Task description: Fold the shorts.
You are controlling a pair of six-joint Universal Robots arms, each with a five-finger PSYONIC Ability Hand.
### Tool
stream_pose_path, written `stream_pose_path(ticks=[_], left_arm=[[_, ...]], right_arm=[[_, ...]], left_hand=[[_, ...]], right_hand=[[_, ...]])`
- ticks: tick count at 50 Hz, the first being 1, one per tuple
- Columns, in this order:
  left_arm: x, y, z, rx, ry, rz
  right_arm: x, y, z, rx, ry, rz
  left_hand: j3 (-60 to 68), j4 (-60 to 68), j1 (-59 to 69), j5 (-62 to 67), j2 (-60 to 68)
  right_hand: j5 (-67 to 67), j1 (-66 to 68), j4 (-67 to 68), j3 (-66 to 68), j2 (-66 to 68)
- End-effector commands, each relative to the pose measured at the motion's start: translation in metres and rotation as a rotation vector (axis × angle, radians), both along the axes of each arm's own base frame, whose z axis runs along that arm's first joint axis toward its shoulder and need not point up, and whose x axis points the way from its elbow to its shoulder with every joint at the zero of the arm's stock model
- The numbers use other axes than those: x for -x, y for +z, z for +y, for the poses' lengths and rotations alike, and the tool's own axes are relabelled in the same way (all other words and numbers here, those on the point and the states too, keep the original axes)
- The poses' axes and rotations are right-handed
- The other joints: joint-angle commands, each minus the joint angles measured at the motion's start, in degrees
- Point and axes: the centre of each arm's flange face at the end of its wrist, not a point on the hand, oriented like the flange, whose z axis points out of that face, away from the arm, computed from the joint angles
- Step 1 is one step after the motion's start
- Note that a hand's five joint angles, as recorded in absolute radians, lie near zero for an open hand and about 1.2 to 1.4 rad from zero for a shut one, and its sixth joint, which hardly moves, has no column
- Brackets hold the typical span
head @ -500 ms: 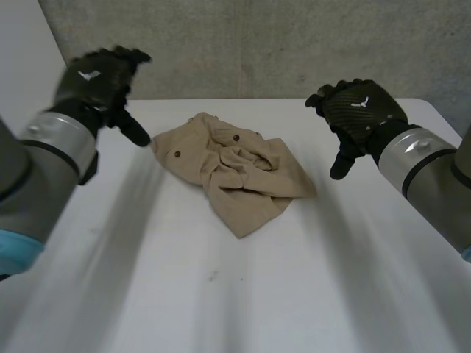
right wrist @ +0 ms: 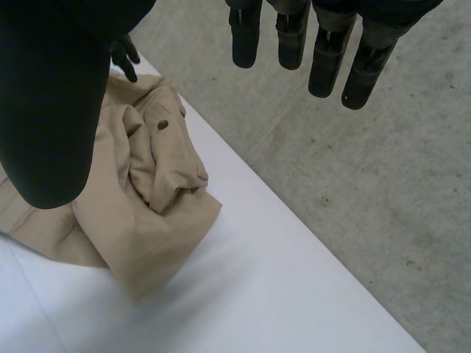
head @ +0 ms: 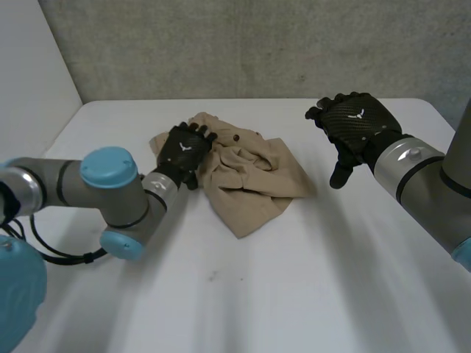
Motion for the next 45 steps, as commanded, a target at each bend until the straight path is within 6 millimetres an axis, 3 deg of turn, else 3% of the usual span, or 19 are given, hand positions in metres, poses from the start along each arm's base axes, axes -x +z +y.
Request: stream_pose_path(ticks=[1,4,5,6,11,13,14,16,18,21,25,28,31,35,36,39,41,43,45], left_arm=[[0.008,-0.015,-0.008,0.006,-0.048,0.008],[0.01,-0.017,-0.013,0.016,-0.043,0.012],[0.011,-0.015,-0.015,0.027,-0.043,0.017],[0.012,-0.014,-0.017,0.035,-0.04,0.021],[0.01,0.015,-0.028,0.174,0.026,0.072],[0.009,0.039,-0.031,0.254,0.062,0.102],[0.005,0.065,-0.032,0.332,0.098,0.133],[0.001,0.08,-0.033,0.372,0.117,0.152],[-0.013,0.152,-0.025,0.532,0.165,0.252],[-0.024,0.203,-0.012,0.631,0.172,0.305],[-0.034,0.249,0.006,0.713,0.165,0.365],[-0.034,0.267,0.017,0.741,0.14,0.398],[-0.03,0.266,0.021,0.74,0.113,0.393],[-0.008,0.24,0.035,0.671,0.017,0.361],[0.009,0.218,0.05,0.613,-0.051,0.337],[0.035,0.182,0.08,0.523,-0.173,0.296],[0.045,0.145,0.108,0.428,-0.264,0.239],[0.048,0.118,0.13,0.353,-0.319,0.198],[0.048,0.106,0.14,0.318,-0.343,0.178]], right_arm=[[-0.001,-0.01,-0.003,-0.006,0.004,0.042],[-0.001,-0.013,-0.004,-0.007,0.006,0.053],[-0.001,-0.013,-0.004,-0.006,0.006,0.055],[-0.001,-0.013,-0.004,-0.006,0.005,0.055],[-0.001,-0.013,-0.004,-0.005,0.005,0.058],[-0.001,-0.013,-0.004,-0.005,0.007,0.057],[-0.001,-0.012,-0.004,-0.003,0.007,0.057],[-0.001,-0.012,-0.004,-0.003,0.007,0.057],[-0.001,-0.012,-0.004,-0.002,0.007,0.056],[-0.001,-0.01,-0.003,0.001,0.007,0.055],[-0.002,-0.007,-0.001,0.008,0.013,0.052],[-0.002,-0.007,0.0,0.008,0.014,0.052],[-0.003,-0.004,0.001,0.015,0.015,0.048],[0.0,0.004,0.001,0.036,0.006,0.039],[0.001,0.006,0.001,0.041,0.002,0.037],[0.003,0.011,0.002,0.055,-0.001,0.03],[0.004,0.018,0.002,0.075,-0.007,0.02],[0.005,0.02,0.001,0.08,-0.01,0.016],[0.009,0.025,-0.002,0.092,-0.024,0.01]], left_hand=[[14.28,14.1,13.6,13.79,14.34],[30.73,30.54,30.05,30.24,30.79],[53.45,53.27,52.78,52.97,53.51],[64.82,64.63,64.14,64.33,64.87],[64.93,64.75,64.25,64.44,64.99],[64.93,64.75,64.25,64.44,64.99],[64.93,64.75,64.25,64.44,64.99],[64.93,64.75,64.25,64.44,64.99],[64.93,64.75,64.25,64.44,64.99],[64.93,64.75,64.25,64.44,64.99],[64.93,64.75,64.25,64.44,64.99],[64.93,64.75,64.25,64.44,64.99],[64.93,64.75,64.25,64.44,64.99],[64.93,64.75,64.25,64.44,64.99],[64.93,64.75,64.25,64.44,64.99],[64.93,64.75,64.25,64.44,64.99],[64.93,64.75,64.25,64.44,64.99],[54.92,54.73,54.24,54.43,54.98],[50.32,50.14,49.64,49.83,50.38]], right_hand=[[-2.68,0.86,-2.93,-1.99,-0.84],[-2.68,0.86,-2.93,-1.99,-0.84],[-2.68,0.86,-2.93,-1.99,-0.84],[-2.68,0.86,-2.93,-1.99,-0.84],[-2.68,0.86,-2.93,-1.99,-0.84],[-2.68,0.86,-2.93,-1.99,-0.84],[-2.68,0.86,-2.93,-1.99,-0.84],[-2.68,0.86,-2.93,-1.99,-0.84],[-2.68,0.86,-2.93,-1.99,-0.84],[-2.68,0.86,-2.93,-1.99,-0.84],[-2.68,0.86,-2.93,-1.99,-0.84],[-2.68,0.86,-2.93,-1.99,-0.84],[-2.68,0.86,-2.93,-1.99,-0.84],[-2.68,0.86,-2.93,-1.99,-0.84],[-2.68,0.86,-2.93,-1.99,-0.84],[-2.68,0.86,-2.93,-1.99,-0.84],[-2.68,0.86,-2.93,-1.99,-0.84],[-2.68,0.86,-2.93,-1.99,-0.84],[-2.68,0.86,-2.93,-1.99,-0.84]])
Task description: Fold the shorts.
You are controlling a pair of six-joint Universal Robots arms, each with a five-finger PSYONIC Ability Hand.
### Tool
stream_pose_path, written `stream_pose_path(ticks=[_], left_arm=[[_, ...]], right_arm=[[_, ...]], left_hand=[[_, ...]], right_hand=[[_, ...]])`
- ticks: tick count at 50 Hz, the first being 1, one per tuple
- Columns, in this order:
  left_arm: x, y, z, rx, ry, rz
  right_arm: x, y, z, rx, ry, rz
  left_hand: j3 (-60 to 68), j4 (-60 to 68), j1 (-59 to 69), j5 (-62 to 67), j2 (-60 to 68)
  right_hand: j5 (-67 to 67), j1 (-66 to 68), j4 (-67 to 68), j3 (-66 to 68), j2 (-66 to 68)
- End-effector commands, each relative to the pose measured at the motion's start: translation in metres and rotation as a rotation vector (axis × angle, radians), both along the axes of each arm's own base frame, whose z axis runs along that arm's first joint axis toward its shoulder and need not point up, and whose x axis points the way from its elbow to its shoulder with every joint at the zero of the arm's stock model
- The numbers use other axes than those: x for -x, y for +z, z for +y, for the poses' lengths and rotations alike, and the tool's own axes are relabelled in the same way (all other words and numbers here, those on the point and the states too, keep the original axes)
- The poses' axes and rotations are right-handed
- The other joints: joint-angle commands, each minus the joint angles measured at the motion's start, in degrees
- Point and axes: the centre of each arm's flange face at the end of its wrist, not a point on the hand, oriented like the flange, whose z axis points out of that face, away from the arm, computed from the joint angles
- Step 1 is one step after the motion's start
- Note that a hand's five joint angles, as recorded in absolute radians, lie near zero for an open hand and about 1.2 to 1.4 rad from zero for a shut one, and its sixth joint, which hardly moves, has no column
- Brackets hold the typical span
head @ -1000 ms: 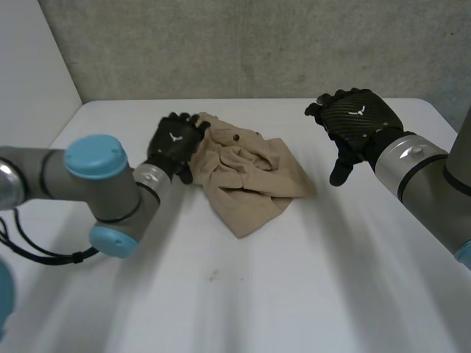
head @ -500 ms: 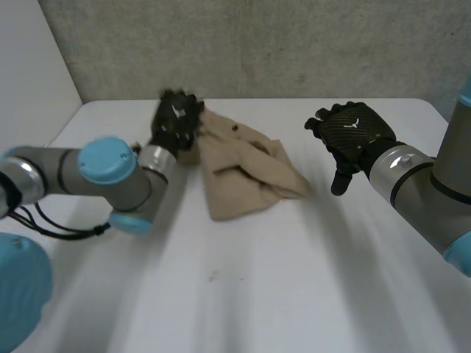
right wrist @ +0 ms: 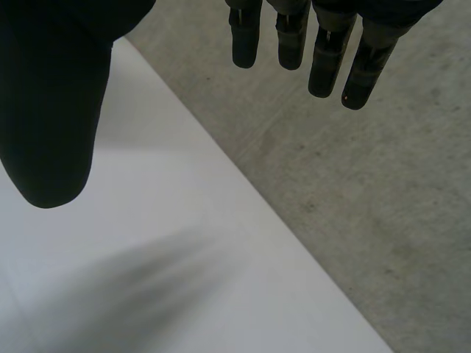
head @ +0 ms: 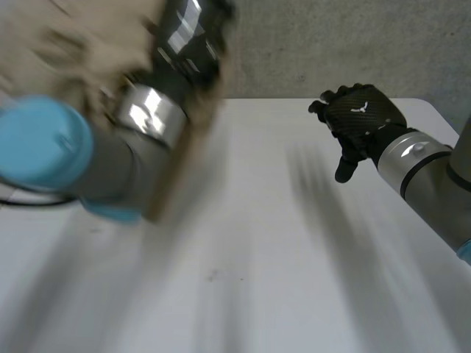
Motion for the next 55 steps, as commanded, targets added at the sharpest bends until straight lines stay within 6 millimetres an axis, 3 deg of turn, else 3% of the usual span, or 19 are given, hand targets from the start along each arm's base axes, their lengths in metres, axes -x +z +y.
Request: stream_pose_path(ticks=[1,3,4,5,7,9,16,20,27,31,35,40,45,55], left_arm=[[0.018,-0.104,0.087,-0.227,-0.218,-0.239],[0.015,-0.133,0.129,-0.288,-0.29,-0.331],[0.015,-0.133,0.129,-0.288,-0.29,-0.331],[0.014,-0.148,0.168,-0.295,-0.367,-0.41],[0.009,-0.145,0.206,-0.23,-0.447,-0.474],[0.005,-0.125,0.209,-0.151,-0.428,-0.476],[-0.002,-0.086,0.176,-0.07,-0.303,-0.441],[-0.022,-0.057,0.121,-0.089,-0.066,-0.353],[-0.06,-0.044,0.07,-0.245,0.178,-0.165],[-0.078,-0.048,0.05,-0.345,0.265,-0.078],[-0.083,-0.056,0.04,-0.409,0.28,-0.069],[-0.081,-0.084,0.022,-0.506,0.247,-0.155],[-0.094,-0.112,-0.001,-0.673,0.252,-0.245],[-0.105,-0.128,-0.01,-0.892,0.287,-0.336]], right_arm=[[0.009,0.014,-0.006,0.039,-0.031,-0.02],[0.016,0.016,-0.012,0.044,-0.054,-0.021],[0.018,0.016,-0.013,0.044,-0.06,-0.021],[0.02,0.016,-0.016,0.044,-0.068,-0.021],[0.022,0.017,-0.017,0.045,-0.073,-0.022],[0.022,0.016,-0.017,0.043,-0.073,-0.022],[0.018,0.015,-0.013,0.037,-0.057,-0.027],[0.017,0.013,-0.012,0.029,-0.049,-0.022],[0.007,0.007,-0.004,0.013,-0.015,-0.011],[0.002,0.003,0.0,0.004,0.006,-0.002],[-0.001,-0.001,0.001,-0.007,0.014,0.005],[-0.002,-0.006,0.003,-0.022,0.019,0.013],[-0.002,-0.007,0.003,-0.025,0.019,0.014],[-0.002,-0.013,0.001,-0.033,0.019,0.029]], left_hand=[[-7.71,-7.65,-5.41,-5.29,-7.78],[-14.81,-14.75,-12.51,-12.4,-14.88],[-14.84,-14.78,-12.54,-12.42,-14.9],[-22.33,-22.27,-20.03,-19.91,-22.4],[-32.61,-32.55,-30.31,-30.19,-32.68],[-38.02,-37.96,-35.72,-35.6,-38.09],[-40.57,-40.51,-38.27,-38.16,-40.64],[-41.08,-41.02,-38.78,-38.66,-41.14],[-46.29,-46.23,-43.99,-43.88,-46.36],[-46.29,-46.23,-43.99,-43.88,-46.36],[-44.95,-44.89,-42.65,-42.54,-45.02],[-41.08,-41.02,-38.78,-38.66,-41.15],[-41.08,-41.02,-38.78,-38.66,-41.15],[-45.78,-45.73,-43.49,-43.37,-45.85]], right_hand=[[-2.68,0.86,-2.93,-1.99,-0.84],[-2.68,0.86,-2.93,-1.99,-0.84],[-2.68,0.86,-2.93,-1.99,-0.84],[-2.68,0.86,-2.93,-1.99,-0.84],[-2.68,0.86,-2.93,-1.99,-0.84],[-2.68,0.86,-2.93,-1.99,-0.84],[-2.68,0.86,-2.93,-1.99,-0.84],[-2.68,0.86,-2.93,-1.99,-0.84],[-2.68,0.86,-2.93,-1.99,-0.84],[-2.68,0.86,-2.93,-1.99,-0.84],[-2.68,0.86,-2.93,-1.99,-0.84],[-2.68,0.86,-2.93,-1.99,-0.84],[-2.68,0.86,-2.93,-1.99,-0.84],[-2.68,0.86,-2.93,-1.99,-0.84]])
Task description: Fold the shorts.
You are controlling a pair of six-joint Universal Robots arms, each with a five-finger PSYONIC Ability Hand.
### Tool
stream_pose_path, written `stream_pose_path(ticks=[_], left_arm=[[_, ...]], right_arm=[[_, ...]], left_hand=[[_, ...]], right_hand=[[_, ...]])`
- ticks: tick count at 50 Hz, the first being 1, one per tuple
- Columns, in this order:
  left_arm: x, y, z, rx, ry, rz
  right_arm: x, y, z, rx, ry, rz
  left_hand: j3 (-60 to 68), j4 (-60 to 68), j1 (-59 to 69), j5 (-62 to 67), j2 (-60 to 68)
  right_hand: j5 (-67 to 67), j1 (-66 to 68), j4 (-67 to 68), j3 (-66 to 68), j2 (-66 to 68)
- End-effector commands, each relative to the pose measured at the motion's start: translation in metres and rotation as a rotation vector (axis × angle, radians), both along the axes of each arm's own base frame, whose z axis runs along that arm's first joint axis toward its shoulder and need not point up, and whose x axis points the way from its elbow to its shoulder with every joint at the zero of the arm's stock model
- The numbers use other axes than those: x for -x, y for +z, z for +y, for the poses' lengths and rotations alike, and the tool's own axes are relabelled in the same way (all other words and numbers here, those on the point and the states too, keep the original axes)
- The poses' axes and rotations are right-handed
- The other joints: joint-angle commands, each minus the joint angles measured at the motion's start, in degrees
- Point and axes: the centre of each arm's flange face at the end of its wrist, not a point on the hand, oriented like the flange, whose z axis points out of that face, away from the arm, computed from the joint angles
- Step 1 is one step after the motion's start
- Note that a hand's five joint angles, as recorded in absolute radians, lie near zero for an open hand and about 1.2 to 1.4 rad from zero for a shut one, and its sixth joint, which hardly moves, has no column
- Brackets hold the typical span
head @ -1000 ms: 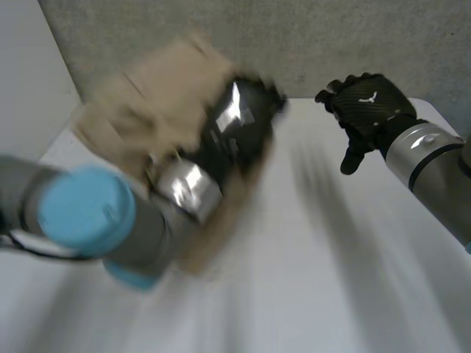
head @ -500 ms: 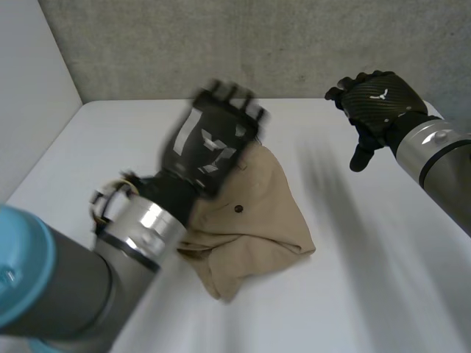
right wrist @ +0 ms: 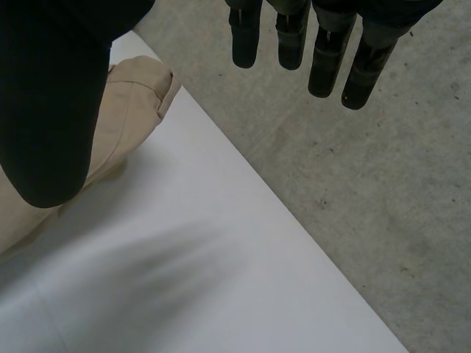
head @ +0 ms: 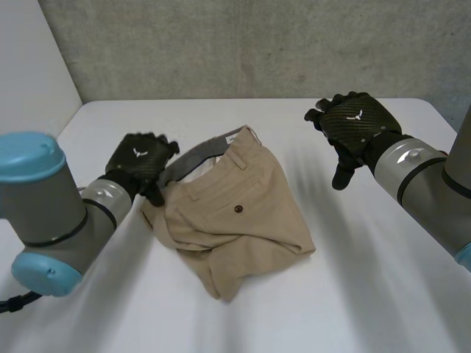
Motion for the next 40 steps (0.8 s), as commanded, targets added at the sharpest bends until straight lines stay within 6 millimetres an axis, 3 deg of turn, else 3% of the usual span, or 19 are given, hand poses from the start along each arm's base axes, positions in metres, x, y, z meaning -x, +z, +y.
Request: stream_pose_path(ticks=[1,7,10,12,14,18,19,20,21,22,25,26,30,31,35,40], left_arm=[[-0.007,-0.008,-0.003,-0.14,0.023,-0.047],[-0.004,-0.023,-0.01,-0.165,0.017,-0.067],[-0.002,-0.034,-0.015,-0.184,0.016,-0.079],[0.001,-0.037,-0.018,-0.184,0.017,-0.081],[0.002,-0.033,-0.021,-0.169,0.02,-0.077],[0.008,-0.004,-0.031,-0.071,0.04,-0.049],[0.01,0.022,-0.035,0.009,0.057,-0.021],[0.01,0.023,-0.035,0.01,0.057,-0.021],[0.011,0.04,-0.037,0.061,0.069,-0.002],[0.01,0.095,-0.04,0.233,0.108,0.068],[0.008,0.152,-0.038,0.423,0.131,0.156],[0.005,0.187,-0.035,0.548,0.142,0.214],[-0.002,0.251,-0.021,0.779,0.159,0.325],[-0.004,0.276,-0.012,0.869,0.159,0.374],[-0.002,0.318,0.012,1.007,0.128,0.456],[0.023,0.314,0.033,0.987,0.019,0.479]], right_arm=[[0.0,-0.004,-0.001,-0.005,0.001,0.012],[0.0,-0.011,-0.002,-0.002,0.004,0.054],[0.0,-0.012,-0.001,-0.002,0.005,0.06],[0.0,-0.012,-0.002,0.001,0.005,0.064],[0.001,-0.012,-0.002,0.001,0.002,0.064],[0.002,-0.009,-0.004,0.009,-0.003,0.06],[0.002,-0.009,-0.004,0.009,-0.003,0.06],[0.003,-0.008,-0.005,0.013,-0.008,0.059],[0.003,-0.006,-0.005,0.02,-0.008,0.056],[0.003,-0.005,-0.005,0.023,-0.008,0.055],[0.003,-0.003,-0.006,0.028,-0.01,0.051],[0.004,-0.002,-0.005,0.03,-0.012,0.051],[0.004,0.001,-0.005,0.038,-0.014,0.047],[0.004,0.002,-0.005,0.042,-0.014,0.045],[0.005,0.012,-0.001,0.068,-0.015,0.033],[0.007,0.022,0.001,0.094,-0.019,0.021]], left_hand=[[-0.33,-0.27,0.16,-0.45,-0.41],[4.52,4.59,5.02,4.41,4.45],[21.15,21.21,21.64,21.03,21.07],[42.82,42.88,43.31,42.7,42.75],[56.63,56.69,57.12,56.51,56.55],[58.69,58.75,59.18,58.57,58.61],[58.69,58.75,59.18,58.57,58.61],[58.69,58.75,59.18,58.57,58.61],[58.69,58.75,59.18,58.57,58.61],[58.69,58.75,59.18,58.57,58.61],[58.69,58.75,59.18,58.57,58.61],[58.69,58.75,59.18,58.57,58.61],[58.69,58.75,59.18,58.57,58.61],[58.69,58.75,59.18,58.57,58.61],[58.69,58.75,59.18,58.57,58.61],[58.69,58.75,59.18,58.57,58.61]], right_hand=[[-2.68,0.86,-2.93,-1.99,-0.84],[-2.68,0.86,-2.93,-1.99,-0.84],[-2.68,0.86,-2.93,-1.99,-0.84],[-2.68,0.86,-2.93,-1.99,-0.84],[-2.68,0.86,-2.93,-1.99,-0.84],[-2.68,0.86,-2.93,-1.99,-0.84],[-2.68,0.86,-2.93,-1.99,-0.84],[-2.68,0.86,-2.93,-1.99,-0.84],[-2.68,0.86,-2.93,-1.99,-0.84],[-2.68,0.86,-2.93,-1.99,-0.84],[-2.68,0.86,-2.93,-1.99,-0.84],[-2.68,0.86,-2.93,-1.99,-0.84],[-2.68,0.86,-2.93,-1.99,-0.84],[-2.68,0.86,-2.93,-1.99,-0.84],[-2.68,0.86,-2.93,-1.99,-0.84],[-2.68,0.86,-2.93,-1.99,-0.84]])
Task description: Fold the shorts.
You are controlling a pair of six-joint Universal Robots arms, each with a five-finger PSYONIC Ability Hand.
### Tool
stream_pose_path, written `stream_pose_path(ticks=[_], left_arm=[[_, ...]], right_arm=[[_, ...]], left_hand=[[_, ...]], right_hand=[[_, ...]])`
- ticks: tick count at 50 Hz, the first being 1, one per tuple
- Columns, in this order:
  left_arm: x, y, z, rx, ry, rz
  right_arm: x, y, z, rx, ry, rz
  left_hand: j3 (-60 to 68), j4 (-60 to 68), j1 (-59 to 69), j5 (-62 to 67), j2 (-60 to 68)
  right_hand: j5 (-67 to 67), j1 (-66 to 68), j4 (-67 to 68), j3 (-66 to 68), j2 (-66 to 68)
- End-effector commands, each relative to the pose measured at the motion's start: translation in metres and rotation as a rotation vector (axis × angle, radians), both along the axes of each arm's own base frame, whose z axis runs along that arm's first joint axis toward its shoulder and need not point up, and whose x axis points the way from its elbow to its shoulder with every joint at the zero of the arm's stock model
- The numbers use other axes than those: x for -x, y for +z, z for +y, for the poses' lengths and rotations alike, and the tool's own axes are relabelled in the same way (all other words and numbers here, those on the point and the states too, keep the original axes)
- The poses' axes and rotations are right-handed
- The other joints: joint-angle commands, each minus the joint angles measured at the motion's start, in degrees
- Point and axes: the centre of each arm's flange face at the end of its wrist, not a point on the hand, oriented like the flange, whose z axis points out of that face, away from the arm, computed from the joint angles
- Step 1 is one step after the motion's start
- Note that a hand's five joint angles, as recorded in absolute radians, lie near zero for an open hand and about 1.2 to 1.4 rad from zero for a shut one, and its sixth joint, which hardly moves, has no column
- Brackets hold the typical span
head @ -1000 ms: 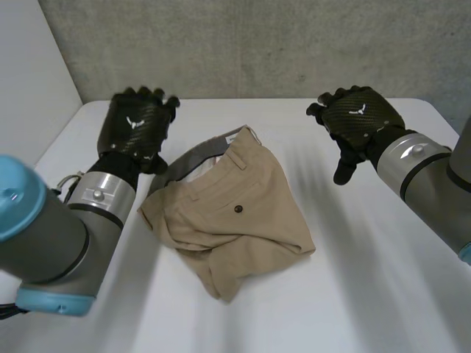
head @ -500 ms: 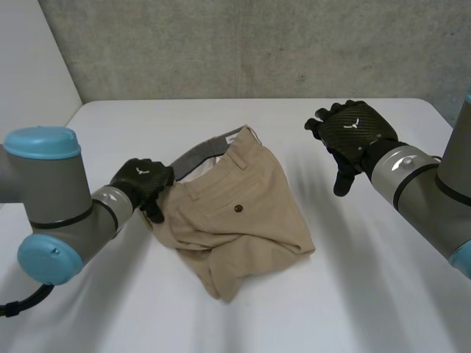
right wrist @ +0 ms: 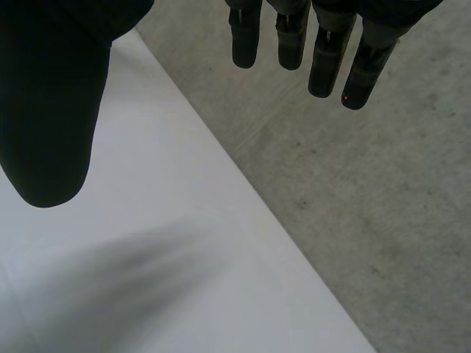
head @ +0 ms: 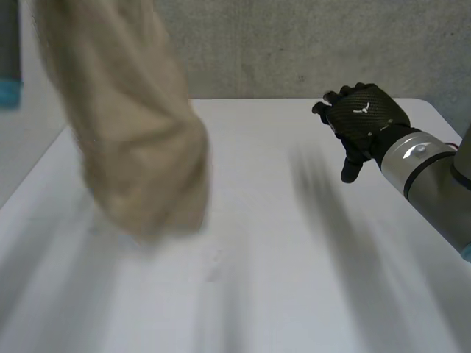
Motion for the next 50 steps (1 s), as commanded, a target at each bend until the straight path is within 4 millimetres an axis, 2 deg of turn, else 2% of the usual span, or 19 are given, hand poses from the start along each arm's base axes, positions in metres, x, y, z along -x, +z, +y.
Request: stream_pose_path(ticks=[1,3,5,8,9,13,16,17,18,19,21,26,28,37,43,44,46,47,50], left_arm=[[0.031,0.005,0.031,0.05,-0.135,-0.021],[0.044,-0.01,0.035,0.016,-0.18,-0.058],[0.079,-0.066,0.04,-0.1,-0.298,-0.17],[0.104,-0.114,0.049,-0.195,-0.396,-0.261],[0.119,-0.148,0.057,-0.264,-0.454,-0.321],[0.145,-0.221,0.085,-0.418,-0.564,-0.44],[0.154,-0.259,0.103,-0.498,-0.61,-0.501],[0.154,-0.259,0.103,-0.498,-0.61,-0.502],[0.156,-0.278,0.116,-0.542,-0.636,-0.541],[0.156,-0.278,0.116,-0.542,-0.637,-0.541],[0.156,-0.303,0.145,-0.597,-0.687,-0.614],[0.157,-0.293,0.174,-0.515,-0.708,-0.677],[0.152,-0.266,0.174,-0.441,-0.672,-0.655],[0.099,-0.201,0.113,-0.425,-0.381,-0.478],[0.067,-0.199,0.092,-0.491,-0.286,-0.433],[0.045,-0.204,0.082,-0.549,-0.234,-0.41],[0.037,-0.206,0.077,-0.569,-0.213,-0.399],[0.025,-0.209,0.071,-0.594,-0.181,-0.383],[0.006,-0.215,0.061,-0.634,-0.127,-0.353]], right_arm=[[0.002,0.015,0.004,0.041,-0.005,-0.02],[0.002,0.016,0.004,0.044,-0.005,-0.021],[0.004,0.022,0.004,0.059,-0.011,-0.032],[0.007,0.027,0.001,0.072,-0.038,-0.04],[0.01,0.028,-0.002,0.074,-0.053,-0.039],[0.019,0.031,-0.009,0.084,-0.101,-0.042],[0.029,0.035,-0.016,0.097,-0.157,-0.044],[0.03,0.035,-0.017,0.097,-0.162,-0.044],[0.03,0.035,-0.017,0.097,-0.162,-0.044],[0.031,0.034,-0.018,0.091,-0.165,-0.041],[0.031,0.034,-0.018,0.091,-0.163,-0.041],[0.029,0.032,-0.016,0.085,-0.156,-0.037],[0.029,0.031,-0.015,0.079,-0.151,-0.034],[0.024,0.027,-0.003,0.043,-0.069,-0.018],[0.018,0.023,0.014,-0.025,0.031,-0.009],[0.012,0.013,0.027,-0.089,0.105,-0.001],[0.008,0.01,0.034,-0.114,0.146,0.0],[-0.007,-0.001,0.058,-0.174,0.277,-0.003],[-0.02,-0.009,0.077,-0.209,0.373,-0.01]], left_hand=[[12.0,11.58,15.38,15.94,11.62],[12.0,11.58,15.38,15.94,11.62],[12.0,11.58,15.38,15.94,11.62],[12.0,11.58,15.38,15.94,11.62],[12.0,11.58,15.38,15.94,11.62],[12.0,11.58,15.38,15.94,11.62],[7.53,7.11,10.91,11.46,7.14],[7.48,7.06,10.86,11.42,7.1],[-5.17,-5.59,-1.8,-1.24,-5.56],[-5.3,-5.72,-1.92,-1.37,-5.68],[-34.11,-34.53,-30.73,-30.18,-34.5],[-46.35,-46.77,-42.97,-42.41,-46.73],[-51.03,-51.45,-47.65,-47.1,-51.42],[-56.1,-56.52,-52.72,-52.17,-56.49],[-55.93,-56.35,-52.56,-52.0,-56.32],[-55.93,-56.35,-52.56,-52.0,-56.32],[-55.93,-56.35,-52.56,-52.0,-56.32],[-55.77,-56.19,-52.39,-51.83,-56.15],[-55.77,-56.19,-52.39,-51.83,-56.15]], right_hand=[[-2.68,0.86,-2.93,-1.99,-0.84],[-2.68,0.86,-2.93,-1.99,-0.84],[-2.68,0.86,-2.93,-1.99,-0.84],[-2.68,0.86,-2.93,-1.99,-0.84],[-2.68,0.86,-2.93,-1.99,-0.84],[-2.68,0.86,-2.93,-1.99,-0.84],[-2.68,0.86,-2.93,-1.99,-0.84],[-2.68,0.86,-2.93,-1.99,-0.84],[-2.68,0.86,-2.93,-1.99,-0.84],[-2.68,0.86,-2.93,-1.99,-0.84],[-2.68,0.86,-2.93,-1.99,-0.84],[-2.68,0.86,-2.93,-1.99,-0.84],[-2.68,0.86,-2.93,-1.99,-0.84],[-2.68,0.86,-2.93,-1.99,-0.84],[-2.68,0.86,-2.93,-1.99,-0.84],[-2.68,0.86,-2.93,-1.99,-0.84],[-2.68,0.86,-2.93,-1.99,-0.84],[-2.68,0.86,-2.93,-1.99,-0.84],[-2.68,0.86,-2.93,-1.99,-0.84]])
